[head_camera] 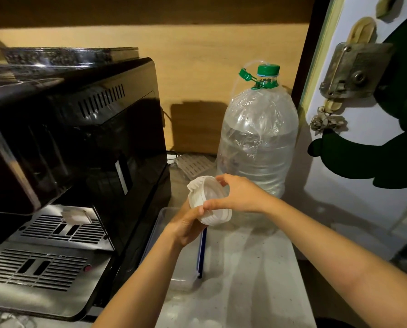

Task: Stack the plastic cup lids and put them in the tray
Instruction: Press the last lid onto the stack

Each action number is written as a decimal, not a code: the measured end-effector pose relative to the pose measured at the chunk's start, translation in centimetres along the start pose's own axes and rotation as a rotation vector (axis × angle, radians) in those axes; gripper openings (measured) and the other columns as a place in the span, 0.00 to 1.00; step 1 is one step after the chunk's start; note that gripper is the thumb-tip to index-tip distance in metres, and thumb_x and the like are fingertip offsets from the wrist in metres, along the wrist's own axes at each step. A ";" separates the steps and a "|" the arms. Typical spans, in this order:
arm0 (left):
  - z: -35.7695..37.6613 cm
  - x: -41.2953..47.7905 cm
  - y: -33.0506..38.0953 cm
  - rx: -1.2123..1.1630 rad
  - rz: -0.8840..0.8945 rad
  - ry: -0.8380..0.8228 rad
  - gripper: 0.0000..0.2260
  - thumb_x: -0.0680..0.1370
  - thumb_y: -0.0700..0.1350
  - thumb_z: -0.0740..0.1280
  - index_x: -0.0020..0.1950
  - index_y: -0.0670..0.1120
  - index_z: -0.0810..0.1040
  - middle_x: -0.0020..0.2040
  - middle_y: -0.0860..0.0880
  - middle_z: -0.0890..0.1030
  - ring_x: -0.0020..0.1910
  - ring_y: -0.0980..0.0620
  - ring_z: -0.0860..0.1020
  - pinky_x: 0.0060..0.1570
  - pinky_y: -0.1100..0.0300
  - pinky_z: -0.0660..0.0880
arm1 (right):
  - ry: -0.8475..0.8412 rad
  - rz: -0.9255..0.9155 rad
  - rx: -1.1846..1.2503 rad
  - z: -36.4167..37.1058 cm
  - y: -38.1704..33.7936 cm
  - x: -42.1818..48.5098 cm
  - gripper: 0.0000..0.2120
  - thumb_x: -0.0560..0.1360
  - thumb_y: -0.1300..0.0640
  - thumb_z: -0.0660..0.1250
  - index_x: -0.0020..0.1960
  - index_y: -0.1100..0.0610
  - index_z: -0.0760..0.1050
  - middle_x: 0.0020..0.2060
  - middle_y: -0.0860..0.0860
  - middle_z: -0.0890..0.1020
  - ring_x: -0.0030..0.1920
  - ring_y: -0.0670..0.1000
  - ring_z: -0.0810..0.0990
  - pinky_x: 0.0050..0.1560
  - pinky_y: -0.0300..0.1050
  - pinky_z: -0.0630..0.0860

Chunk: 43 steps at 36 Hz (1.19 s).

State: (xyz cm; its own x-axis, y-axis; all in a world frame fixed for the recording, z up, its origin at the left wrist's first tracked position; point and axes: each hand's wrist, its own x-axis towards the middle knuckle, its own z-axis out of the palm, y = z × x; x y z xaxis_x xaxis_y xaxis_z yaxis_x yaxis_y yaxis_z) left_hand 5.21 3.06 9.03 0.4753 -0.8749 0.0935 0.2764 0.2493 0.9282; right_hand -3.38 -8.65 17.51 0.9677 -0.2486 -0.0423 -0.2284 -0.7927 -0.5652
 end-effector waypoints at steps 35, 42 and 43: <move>-2.5 -1.3 2.3 0.432 -0.012 0.054 0.35 0.64 0.42 0.73 0.68 0.43 0.64 0.60 0.43 0.77 0.60 0.46 0.77 0.51 0.57 0.77 | -0.300 0.065 0.376 1.8 -0.1 3.5 0.30 0.73 0.50 0.68 0.71 0.54 0.60 0.64 0.50 0.72 0.52 0.45 0.74 0.47 0.34 0.74; -3.4 -2.0 1.6 0.517 0.016 0.314 0.38 0.62 0.41 0.76 0.68 0.46 0.63 0.57 0.45 0.76 0.53 0.51 0.77 0.44 0.64 0.78 | -0.293 0.043 0.571 3.8 -0.2 5.6 0.34 0.71 0.60 0.69 0.73 0.52 0.59 0.70 0.54 0.68 0.70 0.54 0.66 0.70 0.47 0.63; -3.5 -2.2 1.6 0.526 0.033 0.340 0.35 0.64 0.37 0.76 0.67 0.46 0.64 0.57 0.45 0.76 0.53 0.53 0.78 0.44 0.65 0.78 | -0.305 0.026 0.575 4.0 -0.1 5.9 0.33 0.70 0.61 0.70 0.72 0.54 0.61 0.68 0.54 0.70 0.69 0.54 0.68 0.70 0.49 0.64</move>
State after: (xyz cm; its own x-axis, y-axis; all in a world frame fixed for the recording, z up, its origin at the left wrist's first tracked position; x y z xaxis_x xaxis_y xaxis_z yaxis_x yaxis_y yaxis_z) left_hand 7.50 6.78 9.03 0.7395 -0.6677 0.0858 -0.1502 -0.0393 0.9879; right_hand 2.80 -7.77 14.03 0.9689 -0.0269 -0.2460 -0.2401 -0.3434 -0.9080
